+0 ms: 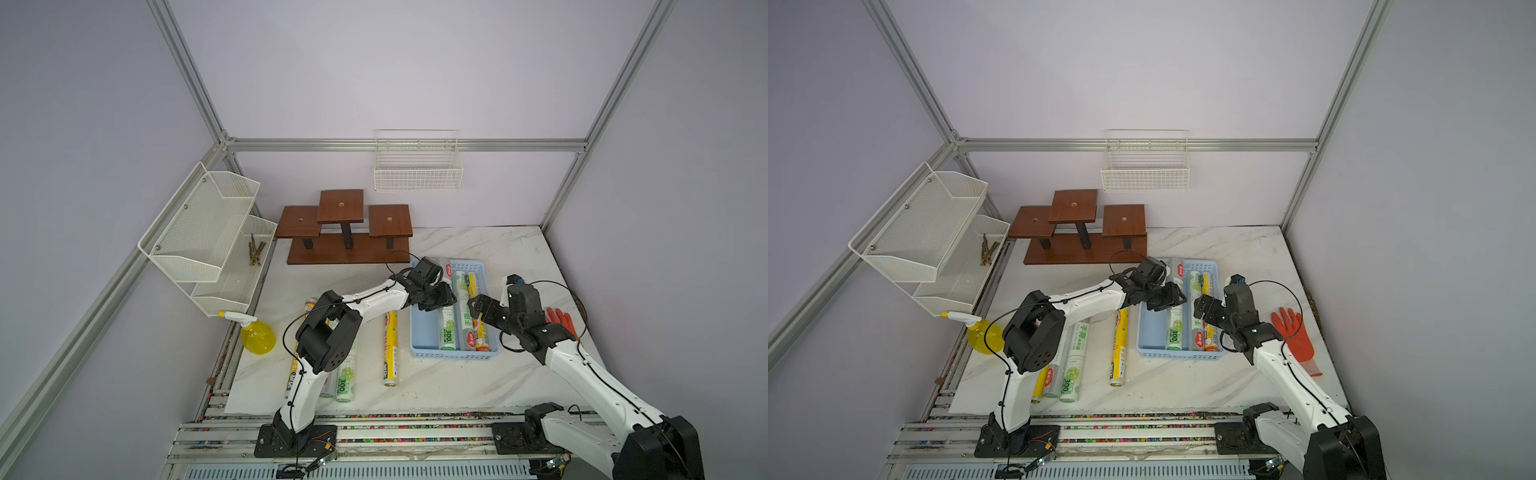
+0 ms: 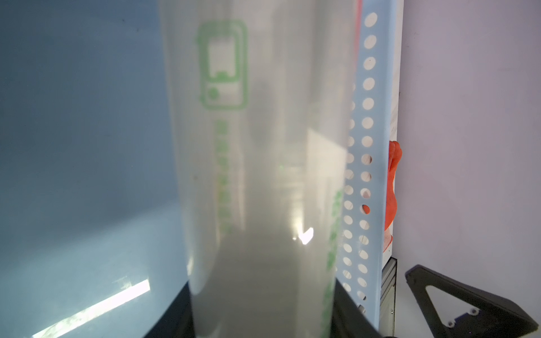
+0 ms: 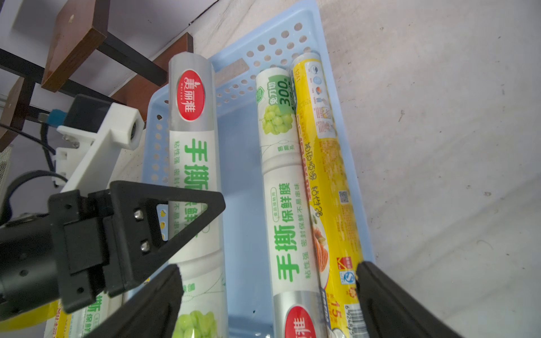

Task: Put the plastic wrap into the basket
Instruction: Place the plastic wrap in the basket.

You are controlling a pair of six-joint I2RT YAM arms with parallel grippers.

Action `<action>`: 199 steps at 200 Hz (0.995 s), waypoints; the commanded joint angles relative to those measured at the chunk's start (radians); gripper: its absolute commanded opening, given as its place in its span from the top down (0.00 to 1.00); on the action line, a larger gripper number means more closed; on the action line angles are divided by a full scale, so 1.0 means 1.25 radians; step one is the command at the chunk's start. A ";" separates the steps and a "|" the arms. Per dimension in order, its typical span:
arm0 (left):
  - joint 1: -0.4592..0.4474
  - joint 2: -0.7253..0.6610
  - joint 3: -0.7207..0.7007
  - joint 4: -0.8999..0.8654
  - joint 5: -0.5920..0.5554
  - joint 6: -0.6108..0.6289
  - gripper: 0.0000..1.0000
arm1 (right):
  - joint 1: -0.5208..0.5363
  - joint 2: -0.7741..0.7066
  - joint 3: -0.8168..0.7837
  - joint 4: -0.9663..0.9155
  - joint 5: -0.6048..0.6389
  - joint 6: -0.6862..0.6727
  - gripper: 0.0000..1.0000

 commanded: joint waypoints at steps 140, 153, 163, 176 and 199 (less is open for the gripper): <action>-0.005 0.044 0.038 0.044 0.043 -0.016 0.63 | -0.002 0.037 -0.014 0.036 -0.069 -0.018 0.04; -0.005 0.049 0.039 0.041 0.045 -0.015 0.62 | -0.002 0.043 -0.014 0.041 -0.079 -0.016 0.03; -0.003 0.055 0.043 0.037 0.046 -0.014 0.61 | -0.002 0.047 -0.009 0.039 -0.084 -0.017 0.04; -0.004 0.063 0.051 0.026 0.049 -0.015 0.54 | -0.002 0.050 -0.007 0.038 -0.087 -0.017 0.04; -0.003 0.076 0.057 0.022 0.055 -0.016 0.52 | -0.002 0.049 -0.009 0.041 -0.082 -0.017 0.03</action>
